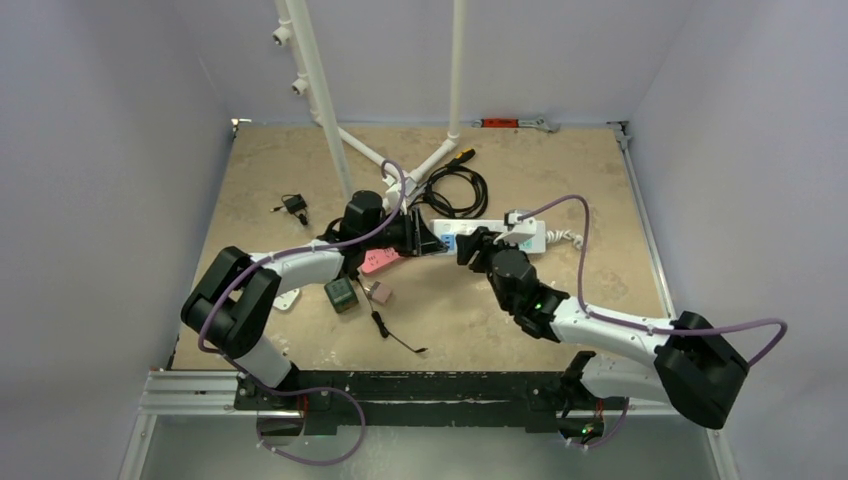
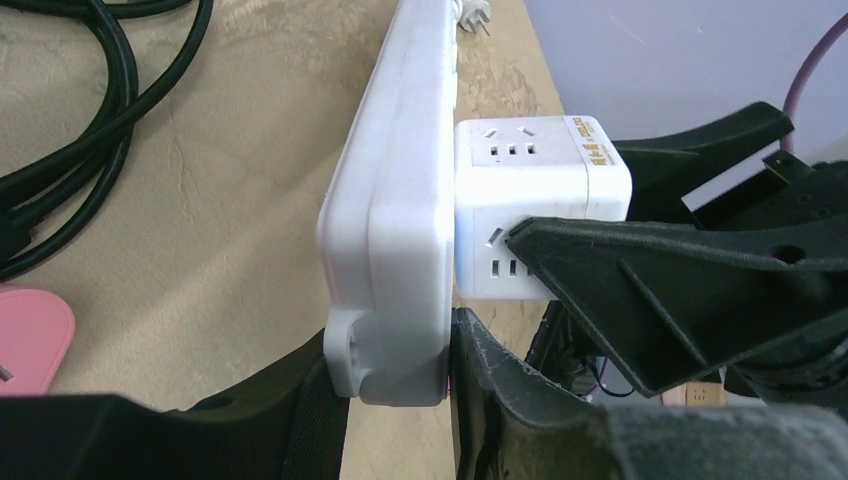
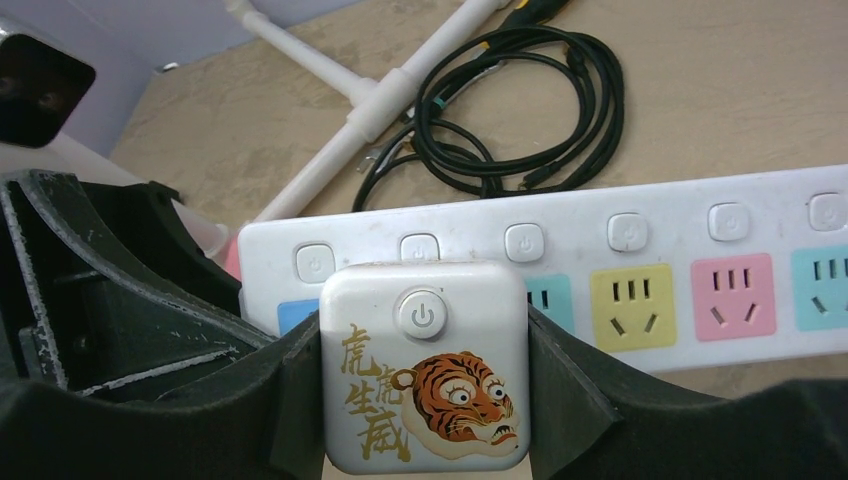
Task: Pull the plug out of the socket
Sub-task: Remove the plug from the socket.
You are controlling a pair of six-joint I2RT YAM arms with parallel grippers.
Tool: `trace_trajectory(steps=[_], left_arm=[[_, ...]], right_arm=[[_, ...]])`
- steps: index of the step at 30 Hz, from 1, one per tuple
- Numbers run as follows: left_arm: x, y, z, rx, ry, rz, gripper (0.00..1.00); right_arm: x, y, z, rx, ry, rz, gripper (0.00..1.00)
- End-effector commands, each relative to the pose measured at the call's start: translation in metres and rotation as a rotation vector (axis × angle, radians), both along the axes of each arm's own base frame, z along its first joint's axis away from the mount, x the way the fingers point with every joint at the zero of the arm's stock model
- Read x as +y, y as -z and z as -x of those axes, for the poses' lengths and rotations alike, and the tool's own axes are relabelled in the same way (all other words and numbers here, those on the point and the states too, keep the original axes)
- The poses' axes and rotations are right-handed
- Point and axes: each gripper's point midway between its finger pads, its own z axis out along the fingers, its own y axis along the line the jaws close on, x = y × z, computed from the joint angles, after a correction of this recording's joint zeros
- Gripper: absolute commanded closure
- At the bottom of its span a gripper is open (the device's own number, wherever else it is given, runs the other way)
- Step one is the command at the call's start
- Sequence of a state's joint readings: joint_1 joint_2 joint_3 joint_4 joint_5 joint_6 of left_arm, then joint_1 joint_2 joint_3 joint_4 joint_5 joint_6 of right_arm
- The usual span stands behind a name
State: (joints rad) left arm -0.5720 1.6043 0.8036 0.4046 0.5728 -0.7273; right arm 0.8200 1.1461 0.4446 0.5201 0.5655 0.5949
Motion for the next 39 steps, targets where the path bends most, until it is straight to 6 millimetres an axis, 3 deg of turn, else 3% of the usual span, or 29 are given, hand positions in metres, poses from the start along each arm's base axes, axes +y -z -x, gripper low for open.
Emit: trace_trajectory(steps=[1,7,18,26,31,34,39], left_arm=[[0.001,0.009,0.003,-0.041,0.035,-0.044,1.0],[0.001,0.008,0.003,-0.045,0.034,-0.043,1.0],[0.003,0.007,0.004,-0.05,0.031,-0.052,1.0],[0.003,0.007,0.003,-0.054,0.028,-0.059,1.0],[0.004,0.009,0.003,-0.048,0.026,-0.064,1.0],[0.004,0.009,0.002,-0.05,0.024,-0.064,1.0],[0.004,0.009,0.001,-0.05,0.018,-0.067,1.0]], right_arm=[[-0.013,-0.015,-0.005,-0.018,0.223,0.036,1.0],[-0.007,-0.008,-0.005,-0.001,0.264,0.107,1.0],[0.007,-0.007,-0.006,0.005,0.156,0.036,1.0],[-0.018,-0.003,-0.028,0.018,0.015,-0.145,1.0],[-0.018,-0.001,-0.032,0.029,-0.018,-0.163,1.0],[-0.021,-0.001,-0.032,0.032,-0.003,-0.152,1.0],[-0.045,-0.004,-0.037,0.029,0.129,-0.106,1.0]])
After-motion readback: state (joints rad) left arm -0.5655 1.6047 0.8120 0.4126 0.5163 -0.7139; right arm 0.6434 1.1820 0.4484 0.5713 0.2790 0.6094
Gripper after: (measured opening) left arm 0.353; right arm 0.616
